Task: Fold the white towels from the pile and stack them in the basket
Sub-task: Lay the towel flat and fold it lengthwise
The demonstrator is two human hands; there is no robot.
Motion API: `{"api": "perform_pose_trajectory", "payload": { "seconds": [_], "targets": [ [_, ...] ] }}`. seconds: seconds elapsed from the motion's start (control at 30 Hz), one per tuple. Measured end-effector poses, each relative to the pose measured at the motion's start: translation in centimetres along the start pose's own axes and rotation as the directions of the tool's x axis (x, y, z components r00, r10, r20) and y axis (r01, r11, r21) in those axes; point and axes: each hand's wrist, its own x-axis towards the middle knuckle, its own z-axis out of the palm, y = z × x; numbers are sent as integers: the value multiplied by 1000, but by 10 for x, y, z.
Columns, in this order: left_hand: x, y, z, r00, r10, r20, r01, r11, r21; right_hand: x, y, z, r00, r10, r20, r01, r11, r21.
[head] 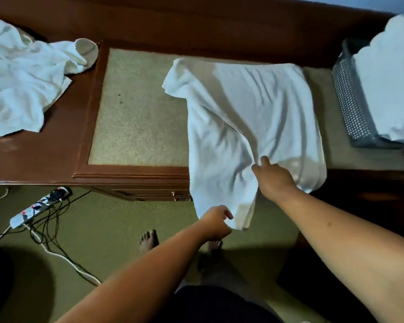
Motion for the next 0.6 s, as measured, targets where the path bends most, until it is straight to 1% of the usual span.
{"api": "perform_pose_trajectory", "payload": {
  "seconds": [0.03, 0.07, 0.1, 0.13, 0.17, 0.2, 0.23, 0.27, 0.3, 0.33, 0.37, 0.4, 0.43, 0.47, 0.5, 0.53, 0.6],
  "targets": [
    [5, -5, 6, 994, -91, -56, 87, 994, -65, -5, 18, 12, 998, 43, 36, -43, 999, 14],
    [12, -14, 6, 972, -193, -136, 169, 971, -171, -9, 32, 24, 995, 56, 80, -58, 998, 29],
    [19, -25, 2, 924, -313, -220, 245, 926, -288, -11, 42, 37, 991, 55, 121, -63, 996, 57],
    [26, -36, -4, 870, -391, -301, 266, 885, -384, -13, 48, 49, 987, 49, 153, -66, 992, 107],
    [40, -50, -10, 831, -427, -356, 249, 858, -449, -15, 50, 59, 984, 43, 171, -76, 979, 190],
    [51, -62, -16, 810, -440, -389, 215, 839, -500, -15, 49, 69, 981, 54, 184, -108, 948, 298],
    [57, -64, -25, 794, -457, -400, 189, 812, -552, -14, 45, 76, 976, 72, 206, -155, 893, 422],
    [55, -55, -33, 789, -475, -390, 174, 781, -600, -11, 40, 80, 964, 87, 250, -214, 812, 543],
    [51, -46, -40, 787, -491, -374, 174, 758, -628, -7, 33, 83, 950, 99, 295, -275, 713, 645],
    [49, -40, -43, 795, -486, -363, 173, 755, -632, -2, 26, 86, 930, 122, 345, -347, 598, 722],
    [46, -37, -42, 814, -464, -350, 185, 777, -602, 3, 19, 90, 907, 150, 393, -414, 473, 778],
    [43, -36, -40, 841, -413, -349, 186, 828, -529, 10, 13, 94, 888, 169, 429, -461, 339, 820],
    [38, -34, -36, 868, -357, -345, 181, 874, -451, 15, 7, 98, 862, 175, 476, -504, 205, 839],
    [34, -36, -32, 885, -321, -337, 171, 898, -405, 19, 2, 102, 835, 160, 526, -542, 80, 837],
    [30, -39, -28, 891, -312, -328, 168, 901, -400, 22, -3, 108, 816, 137, 561, -563, -27, 826],
    [25, -40, -23, 891, -315, -326, 156, 889, -430, 24, -7, 114, 807, 125, 577, -569, -101, 816],
    [15, -41, -17, 872, -338, -353, 142, 866, -479, 25, -14, 122, 808, 140, 572, -553, -156, 819]
  ]
}}
